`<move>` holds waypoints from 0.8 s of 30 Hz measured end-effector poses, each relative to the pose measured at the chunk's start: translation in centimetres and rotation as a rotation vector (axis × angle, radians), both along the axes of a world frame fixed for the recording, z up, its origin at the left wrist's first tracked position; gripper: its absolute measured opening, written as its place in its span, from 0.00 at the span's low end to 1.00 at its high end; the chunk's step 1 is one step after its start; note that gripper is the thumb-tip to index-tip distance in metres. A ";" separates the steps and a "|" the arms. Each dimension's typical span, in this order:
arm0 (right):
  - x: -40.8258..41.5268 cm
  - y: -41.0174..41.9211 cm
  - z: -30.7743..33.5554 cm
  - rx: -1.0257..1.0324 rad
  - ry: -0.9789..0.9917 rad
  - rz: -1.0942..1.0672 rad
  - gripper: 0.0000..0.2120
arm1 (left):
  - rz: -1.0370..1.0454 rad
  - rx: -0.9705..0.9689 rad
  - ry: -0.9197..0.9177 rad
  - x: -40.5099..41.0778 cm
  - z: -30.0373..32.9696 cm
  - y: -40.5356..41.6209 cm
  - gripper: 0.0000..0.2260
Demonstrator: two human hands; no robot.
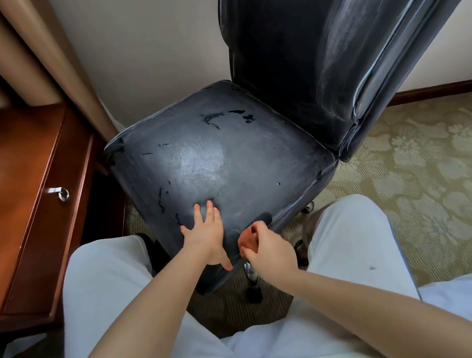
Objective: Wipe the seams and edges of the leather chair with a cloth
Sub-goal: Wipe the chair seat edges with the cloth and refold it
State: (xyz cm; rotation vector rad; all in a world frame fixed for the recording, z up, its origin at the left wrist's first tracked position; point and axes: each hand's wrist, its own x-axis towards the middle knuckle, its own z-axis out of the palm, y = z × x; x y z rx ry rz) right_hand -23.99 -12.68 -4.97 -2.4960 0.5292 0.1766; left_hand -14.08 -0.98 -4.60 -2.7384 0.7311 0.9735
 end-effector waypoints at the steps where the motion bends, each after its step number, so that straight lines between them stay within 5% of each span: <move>1: -0.1 -0.2 0.1 -0.023 -0.006 0.024 0.13 | -0.004 -0.002 0.002 0.1 0.0 0.1 0.61; 7: 1.9 -3.9 0.9 0.047 0.047 -0.328 0.15 | -0.011 0.045 0.005 0.3 0.3 0.1 0.61; 12: 0.0 1.1 -0.5 0.448 0.028 -0.427 0.16 | -0.021 0.056 0.000 0.5 0.5 0.3 0.61; 18: 3.2 -1.3 -1.0 0.681 -0.085 -0.867 0.14 | -0.026 -0.004 0.041 0.2 0.8 0.1 0.61; 24: 0.4 2.0 -1.0 0.700 0.048 -0.743 0.14 | -0.079 0.015 0.070 0.5 1.1 -0.4 0.59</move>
